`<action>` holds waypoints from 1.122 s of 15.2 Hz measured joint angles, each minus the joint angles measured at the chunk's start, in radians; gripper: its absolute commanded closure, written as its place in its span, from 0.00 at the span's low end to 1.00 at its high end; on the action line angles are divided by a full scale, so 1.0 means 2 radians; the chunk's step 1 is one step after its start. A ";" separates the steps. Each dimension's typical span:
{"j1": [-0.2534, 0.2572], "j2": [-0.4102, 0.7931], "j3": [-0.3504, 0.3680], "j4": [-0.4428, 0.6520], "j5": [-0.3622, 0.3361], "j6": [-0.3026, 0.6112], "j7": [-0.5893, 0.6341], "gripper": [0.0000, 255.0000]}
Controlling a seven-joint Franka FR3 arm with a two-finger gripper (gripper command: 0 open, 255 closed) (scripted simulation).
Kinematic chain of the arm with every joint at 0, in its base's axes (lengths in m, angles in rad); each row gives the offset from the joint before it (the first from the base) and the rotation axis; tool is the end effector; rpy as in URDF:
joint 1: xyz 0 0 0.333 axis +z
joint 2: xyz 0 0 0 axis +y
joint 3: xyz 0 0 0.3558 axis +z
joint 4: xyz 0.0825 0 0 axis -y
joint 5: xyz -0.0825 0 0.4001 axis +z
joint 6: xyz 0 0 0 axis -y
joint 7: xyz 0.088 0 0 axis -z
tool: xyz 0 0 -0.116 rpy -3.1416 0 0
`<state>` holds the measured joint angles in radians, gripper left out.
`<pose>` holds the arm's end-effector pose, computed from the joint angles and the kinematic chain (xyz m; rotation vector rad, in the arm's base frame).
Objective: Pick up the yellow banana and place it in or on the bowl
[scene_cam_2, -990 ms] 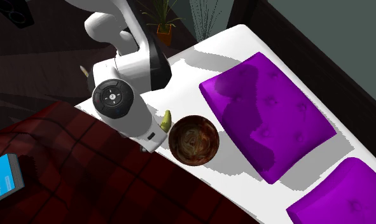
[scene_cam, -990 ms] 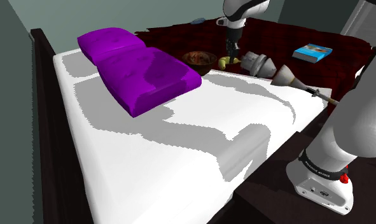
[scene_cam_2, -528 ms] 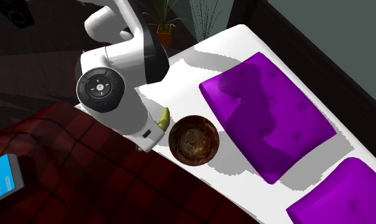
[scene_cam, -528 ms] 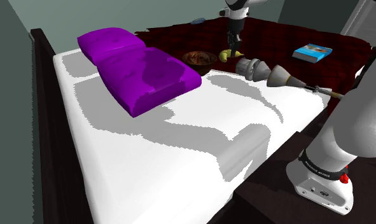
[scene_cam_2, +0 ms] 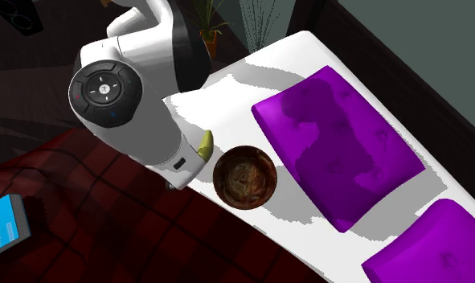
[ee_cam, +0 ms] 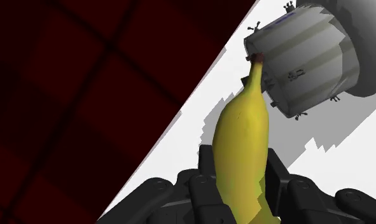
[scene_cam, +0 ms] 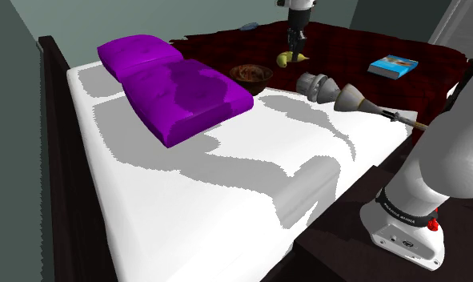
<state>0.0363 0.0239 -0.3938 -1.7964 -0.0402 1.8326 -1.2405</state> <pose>0.5504 -0.2072 0.5541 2.7938 1.3381 -0.0382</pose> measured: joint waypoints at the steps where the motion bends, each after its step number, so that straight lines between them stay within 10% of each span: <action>1: 0.000 0.000 0.000 0.007 0.000 -0.007 -0.001 1.00; 9: 0.005 0.030 0.005 0.080 0.012 -0.052 0.007 1.00; 17: 0.015 0.166 0.028 0.264 0.053 -0.109 0.047 1.00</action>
<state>0.0662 0.3557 -0.3383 -1.2685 0.0662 1.6141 -1.1474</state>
